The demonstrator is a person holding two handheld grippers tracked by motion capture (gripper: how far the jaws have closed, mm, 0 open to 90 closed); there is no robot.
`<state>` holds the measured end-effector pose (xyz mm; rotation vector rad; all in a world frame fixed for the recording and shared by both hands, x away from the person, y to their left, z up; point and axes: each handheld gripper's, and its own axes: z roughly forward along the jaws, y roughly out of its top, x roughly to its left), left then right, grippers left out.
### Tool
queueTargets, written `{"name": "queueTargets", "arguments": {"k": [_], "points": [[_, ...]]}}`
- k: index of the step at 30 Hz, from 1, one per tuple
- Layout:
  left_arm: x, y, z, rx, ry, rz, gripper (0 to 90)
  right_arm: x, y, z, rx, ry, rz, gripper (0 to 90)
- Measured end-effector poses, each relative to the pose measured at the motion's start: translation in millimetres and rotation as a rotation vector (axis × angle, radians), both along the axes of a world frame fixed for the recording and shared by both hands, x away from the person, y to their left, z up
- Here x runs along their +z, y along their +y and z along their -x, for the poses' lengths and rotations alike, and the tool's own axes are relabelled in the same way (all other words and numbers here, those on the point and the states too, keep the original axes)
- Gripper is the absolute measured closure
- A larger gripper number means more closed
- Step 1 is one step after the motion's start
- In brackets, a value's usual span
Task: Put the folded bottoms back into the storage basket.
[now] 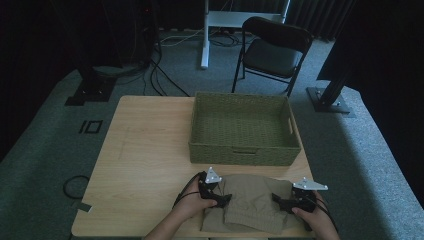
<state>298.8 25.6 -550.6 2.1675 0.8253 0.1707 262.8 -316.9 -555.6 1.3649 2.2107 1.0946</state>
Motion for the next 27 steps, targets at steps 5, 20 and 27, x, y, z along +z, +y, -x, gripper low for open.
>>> {"name": "queueTargets", "arguments": {"k": [5, 20, 27], "points": [[-1.6, -3.8, 0.4, 0.013, -0.027, -0.016, 13.5, -0.2, 3.8, 0.7, 0.011, -0.008, 0.036, 13.7], [-0.6, -11.2, 1.5, -0.016, -0.066, -0.017, 54.2, 3.4, 14.0, 3.5, 0.063, -0.012, 0.016, 64.2], [2.8, -8.0, -4.8, -0.038, 0.016, 0.033, 79.7, 11.6, 25.1, 2.0, 0.058, 0.036, 0.043, 77.7]]}}
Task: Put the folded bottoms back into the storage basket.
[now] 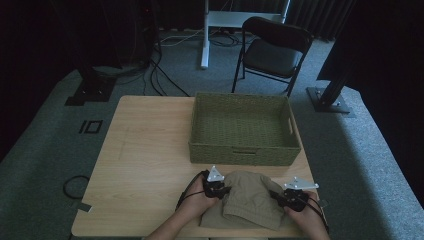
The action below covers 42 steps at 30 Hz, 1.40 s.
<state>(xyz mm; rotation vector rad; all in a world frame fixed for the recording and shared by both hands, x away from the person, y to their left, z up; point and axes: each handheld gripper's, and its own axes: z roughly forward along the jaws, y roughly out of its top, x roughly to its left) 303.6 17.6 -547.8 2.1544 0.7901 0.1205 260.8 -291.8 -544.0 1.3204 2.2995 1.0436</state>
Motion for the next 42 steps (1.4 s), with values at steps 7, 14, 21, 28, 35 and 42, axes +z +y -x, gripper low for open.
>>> {"name": "queueTargets", "arguments": {"k": [7, 14, 21, 28, 35, 42], "points": [[16.9, 2.0, 0.1, -0.011, -0.003, -0.003, 81.3, 12.0, 1.9, -4.8, 0.007, 0.007, -0.031, 78.5], [32.7, 8.9, -1.2, 0.003, -0.015, 0.037, 81.5, 27.2, 5.6, -8.0, 0.016, -0.017, -0.058, 78.8], [51.6, 12.9, -1.4, 0.007, -0.042, 0.052, 81.6, 46.9, 8.1, -12.4, 0.026, -0.056, -0.077, 78.9], [77.1, 18.9, -7.1, 0.002, -0.079, 0.059, 81.7, 72.9, 8.8, -18.8, 0.04, -0.104, -0.1, 79.0], [104.9, 21.9, -14.2, -0.005, -0.136, 0.083, 81.7, 97.8, 8.7, -26.0, 0.041, -0.151, -0.117, 79.0], [125.8, 22.2, -21.3, -0.002, -0.187, 0.07, 81.8, 114.3, 11.9, -33.6, 0.041, -0.178, -0.106, 78.9]]}}
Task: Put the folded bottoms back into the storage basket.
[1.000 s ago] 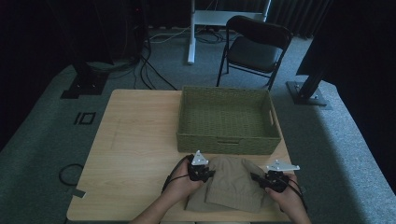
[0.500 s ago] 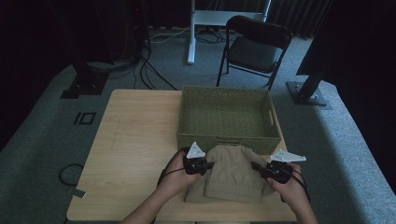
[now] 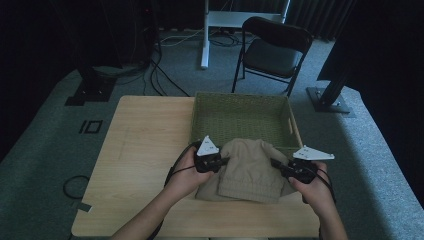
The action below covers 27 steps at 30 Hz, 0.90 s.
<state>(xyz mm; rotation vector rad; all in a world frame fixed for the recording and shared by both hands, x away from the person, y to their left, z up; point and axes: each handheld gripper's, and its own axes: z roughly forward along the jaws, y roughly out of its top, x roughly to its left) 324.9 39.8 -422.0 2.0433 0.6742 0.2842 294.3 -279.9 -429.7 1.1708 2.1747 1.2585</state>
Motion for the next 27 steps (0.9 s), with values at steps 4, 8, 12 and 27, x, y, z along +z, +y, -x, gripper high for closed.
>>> {"name": "queueTargets", "arguments": {"k": [4, 8, 12, 27], "points": [[13.5, 1.1, -8.1, 0.003, -0.02, 0.012, 81.7, 14.4, -2.5, -7.9, -0.003, -0.018, -0.032, 79.0], [28.0, -0.3, -15.8, 0.005, -0.057, 0.011, 81.8, 31.3, -3.4, -15.0, -0.005, -0.043, -0.042, 79.0], [41.8, 0.9, -26.3, 0.02, -0.068, 0.037, 81.8, 46.7, -4.6, -22.4, -0.008, -0.07, -0.05, 79.0], [75.4, 4.1, -71.7, 0.053, -0.097, 0.102, 81.8, 90.0, -6.8, -62.2, -0.015, -0.121, -0.097, 79.1]]}}
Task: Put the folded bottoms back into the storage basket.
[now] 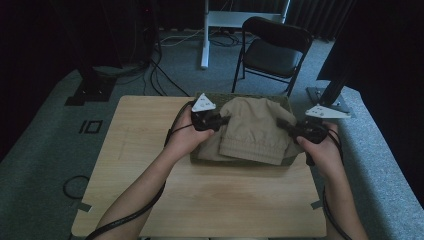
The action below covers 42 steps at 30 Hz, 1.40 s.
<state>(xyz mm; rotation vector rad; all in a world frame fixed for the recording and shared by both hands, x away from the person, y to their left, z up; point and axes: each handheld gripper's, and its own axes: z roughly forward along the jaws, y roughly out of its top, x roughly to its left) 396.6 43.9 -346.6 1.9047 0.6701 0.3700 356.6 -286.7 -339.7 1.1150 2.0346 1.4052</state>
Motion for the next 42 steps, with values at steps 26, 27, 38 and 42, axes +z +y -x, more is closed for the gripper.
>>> {"name": "queueTargets", "arguments": {"k": [26, 27, 38, 42], "points": [[-28.2, -16.9, -82.1, 0.142, -0.036, 0.02, 81.8, -31.6, -4.1, -92.2, -0.07, 0.015, -0.032, 78.9], [-31.7, -17.2, -84.3, 0.147, -0.028, 0.029, 81.9, -35.9, -5.0, -95.8, -0.076, 0.014, -0.034, 78.9], [-67.8, -22.0, -99.8, 0.193, 0.021, 0.002, 81.8, -81.4, -6.1, -123.6, -0.09, 0.022, -0.042, 78.5], [-81.5, -24.3, -103.1, 0.198, 0.051, -0.019, 81.8, -97.1, -5.0, -129.9, -0.095, 0.06, -0.034, 78.4]]}}
